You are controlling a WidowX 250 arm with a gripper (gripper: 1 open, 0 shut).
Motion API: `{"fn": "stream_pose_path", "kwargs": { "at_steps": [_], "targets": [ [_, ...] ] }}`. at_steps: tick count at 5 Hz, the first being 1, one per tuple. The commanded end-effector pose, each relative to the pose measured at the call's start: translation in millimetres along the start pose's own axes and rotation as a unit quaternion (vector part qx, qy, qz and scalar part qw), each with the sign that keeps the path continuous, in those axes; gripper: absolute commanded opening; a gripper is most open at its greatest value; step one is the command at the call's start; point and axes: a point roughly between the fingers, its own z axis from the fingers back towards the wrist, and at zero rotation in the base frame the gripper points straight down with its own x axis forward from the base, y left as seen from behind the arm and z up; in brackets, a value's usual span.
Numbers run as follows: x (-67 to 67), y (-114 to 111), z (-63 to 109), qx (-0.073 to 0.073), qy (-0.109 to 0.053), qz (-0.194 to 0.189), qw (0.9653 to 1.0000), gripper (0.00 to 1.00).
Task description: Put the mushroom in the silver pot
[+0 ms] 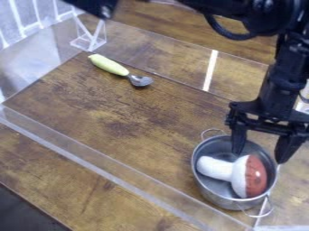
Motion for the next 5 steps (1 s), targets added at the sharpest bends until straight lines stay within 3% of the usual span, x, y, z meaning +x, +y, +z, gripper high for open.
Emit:
{"fn": "stream_pose_path", "kwargs": {
  "at_steps": [1, 3, 5],
  "targets": [
    [12.4, -8, 22.1, -0.022, -0.024, 0.008, 0.9994, 1.00],
    [34.3, 8, 27.1, -0.024, -0.038, -0.035, 0.9984, 1.00],
    [35.6, 10, 70.4, -0.036, -0.064, -0.086, 0.9936, 1.00]
  ]
}}
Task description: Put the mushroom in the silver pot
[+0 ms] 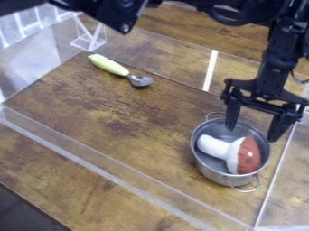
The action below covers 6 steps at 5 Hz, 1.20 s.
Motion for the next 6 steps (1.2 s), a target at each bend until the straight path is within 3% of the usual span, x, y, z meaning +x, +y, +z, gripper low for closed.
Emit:
{"fn": "stream_pose_path", "kwargs": {
  "at_steps": [1, 3, 4, 5, 6],
  "targets": [
    [5.6, 5, 70.9, -0.040, -0.063, -0.023, 0.9969, 1.00],
    [-3.6, 6, 103.1, -0.058, -0.079, 0.009, 0.9952, 1.00],
    [-4.3, 17, 106.7, -0.062, -0.083, -0.023, 0.9944, 1.00],
    [-6.2, 32, 113.1, -0.073, -0.093, -0.055, 0.9915, 1.00],
    [-7.2, 36, 113.2, -0.074, -0.100, -0.053, 0.9907, 1.00]
  ]
}}
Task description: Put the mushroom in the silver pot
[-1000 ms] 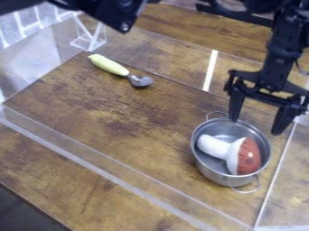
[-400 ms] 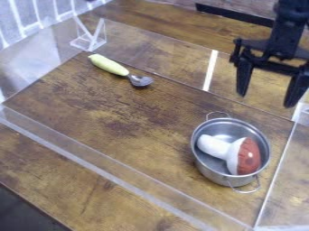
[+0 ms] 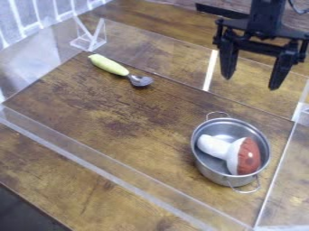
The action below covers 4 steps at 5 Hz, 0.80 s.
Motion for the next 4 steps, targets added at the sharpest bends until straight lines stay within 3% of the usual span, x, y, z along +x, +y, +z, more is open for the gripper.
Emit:
{"fn": "stream_pose_path", "kwargs": {
  "at_steps": [1, 3, 4],
  "targets": [
    [-0.8, 6, 41.7, -0.020, -0.061, 0.007, 0.9979, 1.00],
    [-3.4, -12, 27.0, -0.016, -0.072, 0.047, 0.9962, 1.00],
    [0.8, -8, 33.4, -0.017, -0.075, 0.026, 0.9967, 1.00]
  ]
}}
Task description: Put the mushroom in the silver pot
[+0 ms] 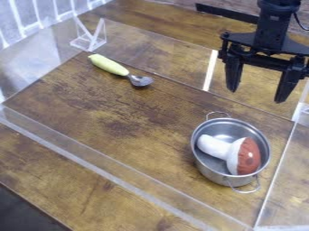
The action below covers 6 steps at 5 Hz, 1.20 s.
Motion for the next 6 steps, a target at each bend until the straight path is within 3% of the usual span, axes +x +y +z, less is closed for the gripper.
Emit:
{"fn": "stream_pose_path", "kwargs": {
  "at_steps": [1, 2, 3, 5, 6],
  "targets": [
    [5.5, 3, 29.1, -0.017, -0.038, 0.007, 0.9991, 1.00],
    [2.5, 4, 17.6, -0.011, -0.028, 0.005, 0.9995, 0.00],
    [-0.4, 5, 10.3, -0.005, -0.023, 0.003, 0.9997, 1.00],
    [14.3, -3, 4.6, 0.005, -0.009, 0.001, 0.9999, 1.00],
    [14.7, 8, 11.8, 0.009, -0.005, 0.004, 0.9999, 1.00]
  ]
}}
